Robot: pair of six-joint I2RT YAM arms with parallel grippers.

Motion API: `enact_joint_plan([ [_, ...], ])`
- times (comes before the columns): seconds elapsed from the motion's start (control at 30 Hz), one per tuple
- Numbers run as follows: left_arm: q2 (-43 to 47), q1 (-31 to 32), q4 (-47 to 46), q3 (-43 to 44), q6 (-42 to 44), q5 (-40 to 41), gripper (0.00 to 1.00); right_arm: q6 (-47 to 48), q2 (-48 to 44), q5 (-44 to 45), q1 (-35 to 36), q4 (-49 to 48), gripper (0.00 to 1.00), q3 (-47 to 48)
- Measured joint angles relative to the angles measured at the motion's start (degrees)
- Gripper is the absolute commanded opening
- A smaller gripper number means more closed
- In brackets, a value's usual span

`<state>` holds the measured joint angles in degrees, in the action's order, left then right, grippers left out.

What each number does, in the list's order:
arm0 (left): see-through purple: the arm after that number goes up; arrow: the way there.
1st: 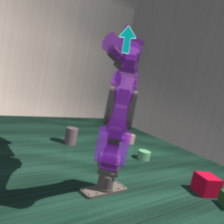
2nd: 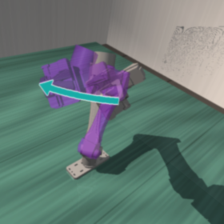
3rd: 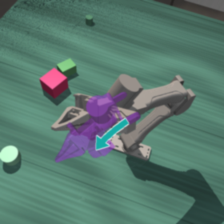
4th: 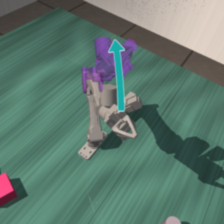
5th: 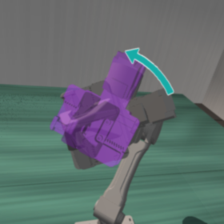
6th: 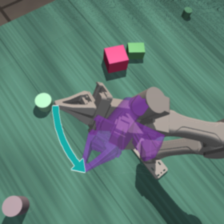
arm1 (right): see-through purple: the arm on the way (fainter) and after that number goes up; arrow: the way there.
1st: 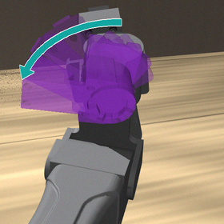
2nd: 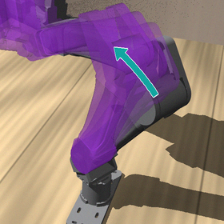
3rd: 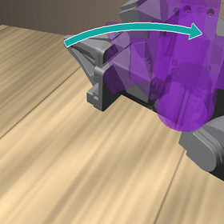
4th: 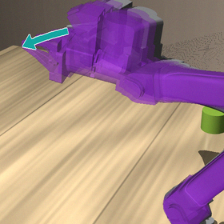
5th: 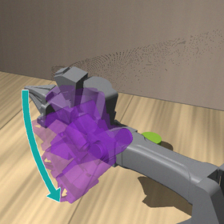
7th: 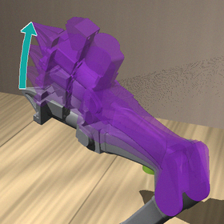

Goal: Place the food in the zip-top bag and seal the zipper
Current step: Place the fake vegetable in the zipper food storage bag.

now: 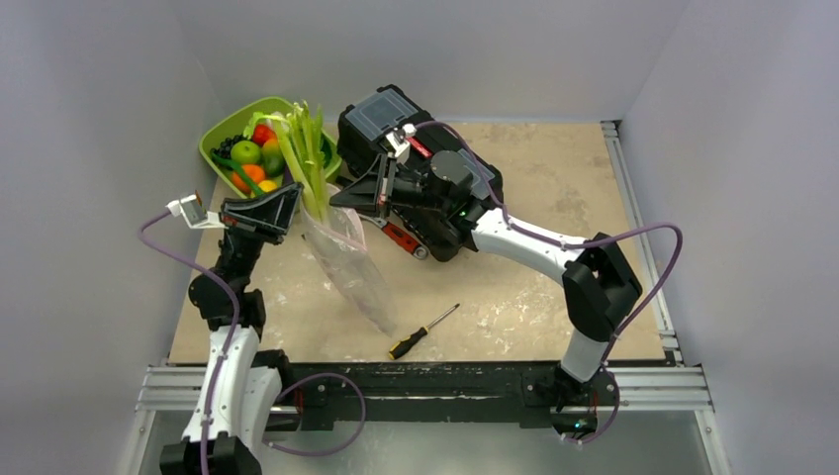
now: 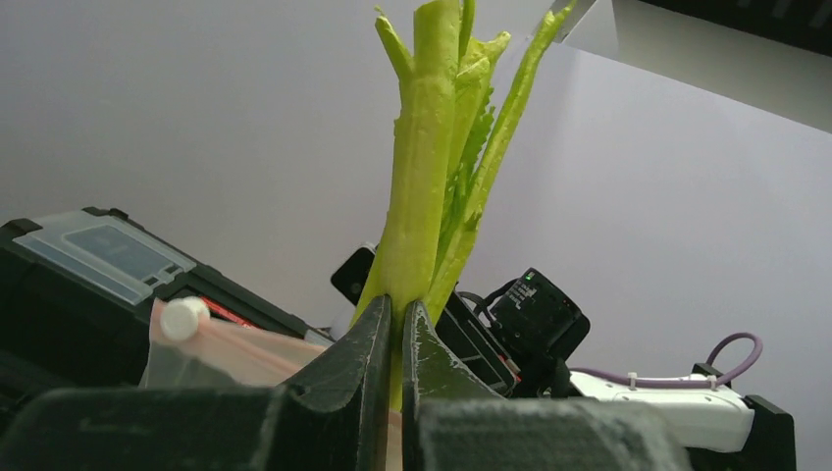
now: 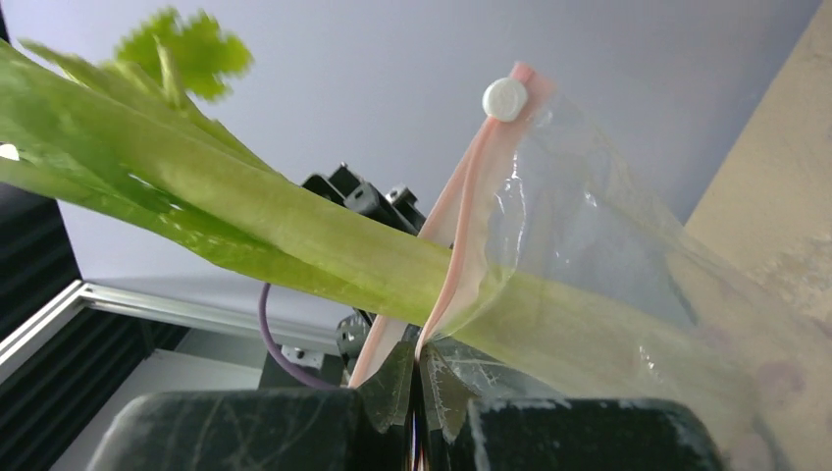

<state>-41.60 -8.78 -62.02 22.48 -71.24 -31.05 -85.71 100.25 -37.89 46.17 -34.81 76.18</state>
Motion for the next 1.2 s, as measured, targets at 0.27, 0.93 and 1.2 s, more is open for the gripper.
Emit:
enact_joint_plan([
  [0.27, 4.52, 1.38, 14.19, 0.00, 6.91, 1.46, 0.04, -1.75, 3.69, 2.84, 0.00, -5.99, 0.00, 2.16],
  [0.93, 12.68, 1.44, 79.91, 21.84, 30.64, 2.40, 0.70, 1.22, 5.88, 1.31, -0.07, -1.36, 0.00, 2.64],
  [1.2, 9.46, 1.44, 96.32, 30.88, 35.98, 4.94, 0.68, 6.49, 5.70, 3.58, -0.07, 10.49, 0.00, 5.42],
])
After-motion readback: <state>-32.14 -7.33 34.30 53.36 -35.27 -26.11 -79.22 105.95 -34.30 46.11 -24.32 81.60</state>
